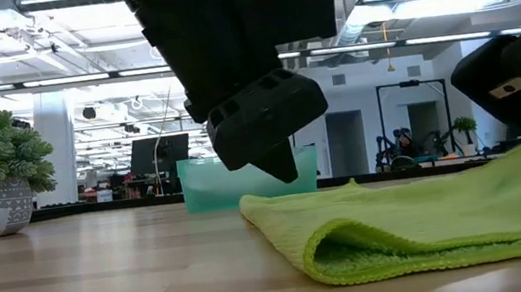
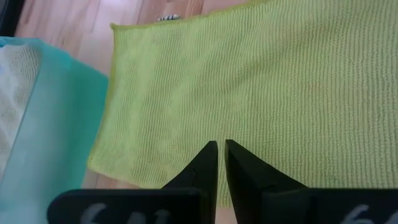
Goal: Fold microfiber towels
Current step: Fold the light green microfiber cloth
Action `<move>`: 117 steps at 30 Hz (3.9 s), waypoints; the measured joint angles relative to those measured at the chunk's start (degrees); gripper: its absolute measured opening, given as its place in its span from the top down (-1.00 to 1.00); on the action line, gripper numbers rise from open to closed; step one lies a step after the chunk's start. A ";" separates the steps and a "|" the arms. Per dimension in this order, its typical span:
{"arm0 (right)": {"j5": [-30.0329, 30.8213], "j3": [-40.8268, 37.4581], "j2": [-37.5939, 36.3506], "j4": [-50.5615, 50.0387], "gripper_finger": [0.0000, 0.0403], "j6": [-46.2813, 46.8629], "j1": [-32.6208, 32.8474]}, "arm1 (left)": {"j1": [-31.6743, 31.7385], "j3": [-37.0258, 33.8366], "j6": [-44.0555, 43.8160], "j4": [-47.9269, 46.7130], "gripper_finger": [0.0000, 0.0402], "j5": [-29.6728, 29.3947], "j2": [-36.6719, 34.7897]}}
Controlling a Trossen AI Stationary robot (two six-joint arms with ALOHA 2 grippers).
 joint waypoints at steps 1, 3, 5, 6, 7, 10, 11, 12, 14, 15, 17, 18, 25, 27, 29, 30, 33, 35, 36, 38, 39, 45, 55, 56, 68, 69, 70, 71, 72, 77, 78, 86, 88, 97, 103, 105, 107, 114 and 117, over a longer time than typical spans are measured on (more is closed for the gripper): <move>0.00 0.00 0.00 0.54 0.25 0.03 -0.14 | 0.00 0.00 0.00 0.07 0.89 -0.01 0.00; -0.04 0.00 0.00 1.20 0.19 0.05 -0.36 | 0.02 0.00 0.02 0.07 0.89 0.00 0.00; -0.04 0.00 0.00 1.30 0.13 0.85 -0.74 | 0.00 0.00 0.07 0.09 0.89 -0.01 0.00; -0.04 0.00 0.00 1.11 0.11 1.80 -0.93 | 0.00 0.00 0.16 0.11 0.89 -0.01 0.00; -0.02 0.00 0.00 0.90 0.09 2.67 -1.22 | 0.00 0.00 0.19 0.13 0.89 0.01 -0.02; -0.06 0.00 0.00 0.57 0.08 4.47 -2.00 | 0.00 0.00 0.20 0.16 0.89 0.01 -0.02; -0.06 0.00 0.00 0.48 0.11 4.58 -2.20 | 0.00 0.00 0.20 0.18 0.89 0.01 -0.02; -0.04 0.00 0.00 0.44 0.15 4.60 -2.31 | 0.00 0.00 0.20 0.18 0.89 0.02 -0.02; -0.05 0.00 0.00 0.42 0.28 4.60 -2.27 | 0.00 0.00 0.21 0.19 0.89 0.01 -0.04; -0.13 0.00 0.00 0.42 0.37 4.60 -2.19 | 0.00 0.00 0.22 0.20 0.89 0.02 -0.04; -0.20 0.00 0.00 0.42 0.54 4.60 -2.19 | 0.00 0.00 0.22 0.20 0.89 0.02 -0.05; -0.31 0.00 0.00 0.39 0.63 4.60 -2.19 | 0.00 0.00 0.22 0.22 0.89 0.02 -0.07; -2.46 -0.02 0.00 -0.65 0.94 1.23 -1.59 | 0.00 -0.02 0.22 0.22 0.89 0.02 -0.07; -2.95 -0.02 0.00 -0.37 0.87 0.36 -1.00 | 0.00 -0.02 0.22 0.22 0.89 0.04 -0.07; -2.97 -0.02 0.00 0.60 0.76 -0.39 -0.54 | 0.00 -0.02 0.22 0.22 0.89 0.04 -0.07; -2.97 -0.02 0.00 1.13 0.70 -0.41 -0.35 | 0.00 -0.04 0.22 0.22 0.89 0.04 -0.07; -2.95 -0.02 0.00 2.84 0.52 -1.36 -0.16 | 0.00 -0.04 0.22 0.24 0.89 0.04 -0.07; -2.93 -0.02 0.00 3.31 0.39 -2.70 0.12 | 0.00 -0.04 0.22 0.24 0.89 0.04 -0.07; -2.93 -0.02 0.00 3.23 0.33 -3.56 0.19 | 0.02 -0.04 0.22 0.24 0.89 0.04 -0.07; -2.93 -0.02 0.00 3.22 0.22 -6.93 0.19 | 0.02 -0.04 0.22 0.27 0.89 0.04 -0.07; -2.89 -0.02 0.00 3.20 0.17 -8.51 0.19 | 0.00 -0.04 0.22 0.27 0.89 0.04 -0.07; -2.61 -0.02 0.00 1.94 0.10 -14.47 1.60 | 0.02 -0.04 0.22 0.27 0.89 0.04 -0.07; 2.47 -0.02 0.00 2.00 0.23 -19.86 3.20 | 0.00 -0.04 0.22 0.27 0.89 0.06 -0.09; 2.49 -0.02 0.00 1.20 0.23 -20.12 3.19 | 0.02 -0.04 0.22 0.27 0.89 0.06 -0.09; 5.60 0.11 4.83 1.45 0.18 -33.83 4.37 | 0.02 -0.04 0.22 0.30 0.89 0.06 -0.09; 6.68 0.16 5.61 2.40 0.19 -34.35 4.44 | 0.02 -0.04 0.22 0.31 0.89 0.06 -0.09; 7.73 0.20 6.04 3.09 0.21 -34.51 4.53 | 0.02 -0.04 0.22 0.31 0.89 0.06 -0.09; 8.37 0.25 6.34 3.45 0.23 -34.53 4.74 | 0.02 -0.04 0.22 0.29 0.89 0.06 -0.09; 8.88 0.31 6.42 3.45 0.25 -34.53 4.94 | 0.02 -0.04 0.22 0.31 0.89 0.06 -0.09; 11.18 0.85 5.13 1.23 0.37 -36.15 5.46 | 0.02 -0.04 0.22 0.31 0.89 0.08 -0.09; 11.68 0.89 4.78 0.90 0.39 -36.53 5.44 | 0.02 -0.04 0.22 0.31 0.89 0.08 -0.09; 12.54 1.20 4.37 -3.20 0.49 -33.50 5.34 | 0.02 -0.04 0.22 0.35 0.89 0.08 -0.09; 12.55 1.20 4.33 -3.13 0.50 -33.20 5.31 | 0.02 -0.04 0.22 0.35 0.89 0.08 -0.09; 12.50 1.20 4.24 -0.50 0.52 -34.29 5.83 | 0.02 -0.04 0.22 0.35 0.89 0.08 -0.09; 12.37 1.22 4.17 1.09 0.45 -31.03 5.25 | 0.02 -0.04 0.17 0.36 0.89 0.08 -0.09; 12.37 1.22 4.17 1.11 0.39 -31.03 5.20 | 0.02 -0.04 0.17 0.35 0.89 0.08 -0.09; 12.39 1.22 4.17 1.05 0.33 -31.15 5.20 | 0.02 -0.04 0.15 0.35 0.89 0.08 -0.09; 14.10 1.22 4.15 1.03 0.27 -31.44 5.20 | 0.02 -0.04 -0.02 0.35 0.89 0.08 -0.09; 14.27 1.22 4.15 1.03 0.34 -31.61 5.35 | 0.02 -0.04 -0.02 0.35 0.89 0.08 -0.09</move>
